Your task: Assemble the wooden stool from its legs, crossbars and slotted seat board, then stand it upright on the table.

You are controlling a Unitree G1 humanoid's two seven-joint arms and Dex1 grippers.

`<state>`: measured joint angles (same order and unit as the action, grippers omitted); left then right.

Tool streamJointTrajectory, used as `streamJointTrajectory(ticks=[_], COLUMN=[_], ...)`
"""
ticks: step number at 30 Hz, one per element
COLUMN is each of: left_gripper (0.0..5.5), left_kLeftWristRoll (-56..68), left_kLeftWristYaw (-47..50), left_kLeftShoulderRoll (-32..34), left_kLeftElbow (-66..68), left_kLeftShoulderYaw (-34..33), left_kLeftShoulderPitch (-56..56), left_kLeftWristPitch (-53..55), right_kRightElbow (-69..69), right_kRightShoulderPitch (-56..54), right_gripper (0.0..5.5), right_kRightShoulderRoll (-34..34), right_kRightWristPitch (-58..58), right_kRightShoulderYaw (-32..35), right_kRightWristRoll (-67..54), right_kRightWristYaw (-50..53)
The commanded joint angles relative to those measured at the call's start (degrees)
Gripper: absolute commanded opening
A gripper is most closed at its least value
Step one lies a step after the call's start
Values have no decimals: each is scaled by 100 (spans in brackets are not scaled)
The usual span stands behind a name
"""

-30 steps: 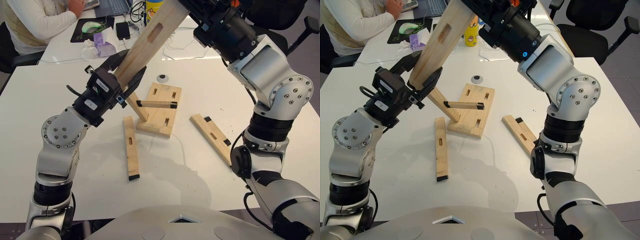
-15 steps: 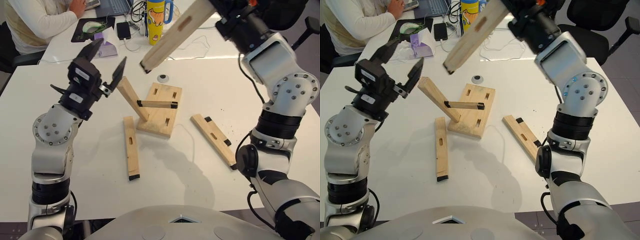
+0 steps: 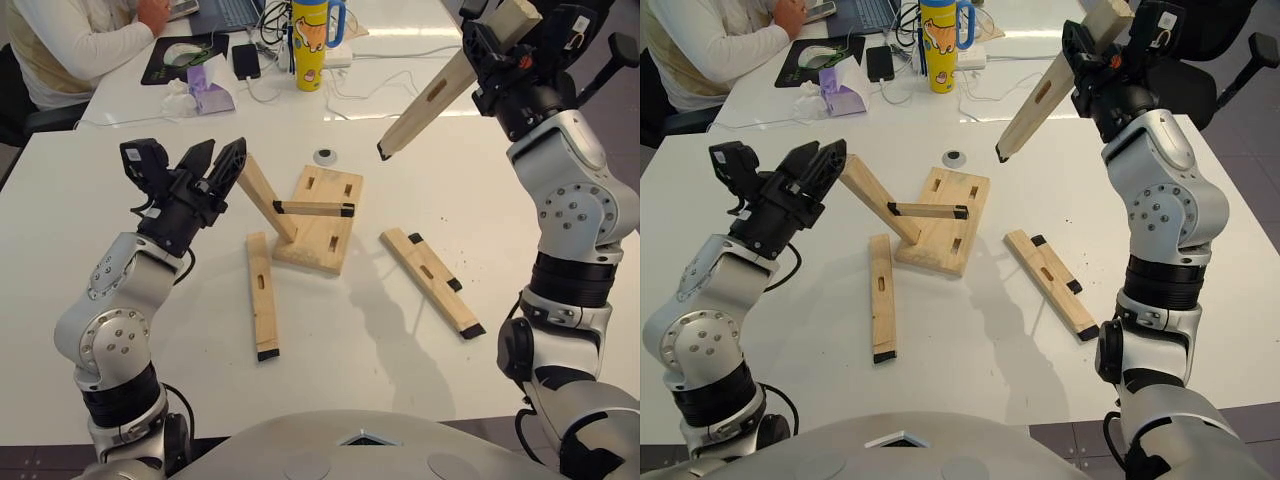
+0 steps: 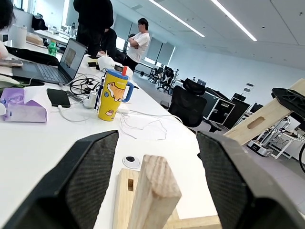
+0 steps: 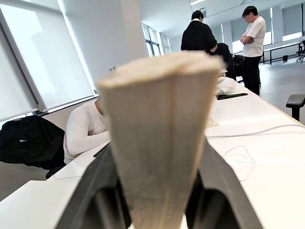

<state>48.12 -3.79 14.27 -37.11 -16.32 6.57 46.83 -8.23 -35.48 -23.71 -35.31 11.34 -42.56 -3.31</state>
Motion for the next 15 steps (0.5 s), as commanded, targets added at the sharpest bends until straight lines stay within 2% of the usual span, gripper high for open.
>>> streamJointTrajectory(ticks=[1, 7, 15], left_gripper=[303, 303, 190], left_kLeftWristRoll=[-452, -894, -1093], left_kLeftWristYaw=[92, 212, 482], left_kLeftShoulderRoll=[294, 286, -115], left_kLeftElbow=[-23, 85, 449], left_kLeftShoulderYaw=[391, 763, 829], left_kLeftShoulderPitch=[-175, -186, 279], left_kLeftWristPitch=[126, 94, -24], right_kRightElbow=[-151, -234, -256], right_kRightShoulderPitch=[21, 32, 34], right_gripper=[102, 102, 102], right_kRightShoulderRoll=[99, 178, 336], right_kRightWristPitch=[31, 79, 95], right_kRightShoulderYaw=[-22, -92, -60], right_kRightWristRoll=[204, 472, 703], right_kRightWristYaw=[-106, -248, -305])
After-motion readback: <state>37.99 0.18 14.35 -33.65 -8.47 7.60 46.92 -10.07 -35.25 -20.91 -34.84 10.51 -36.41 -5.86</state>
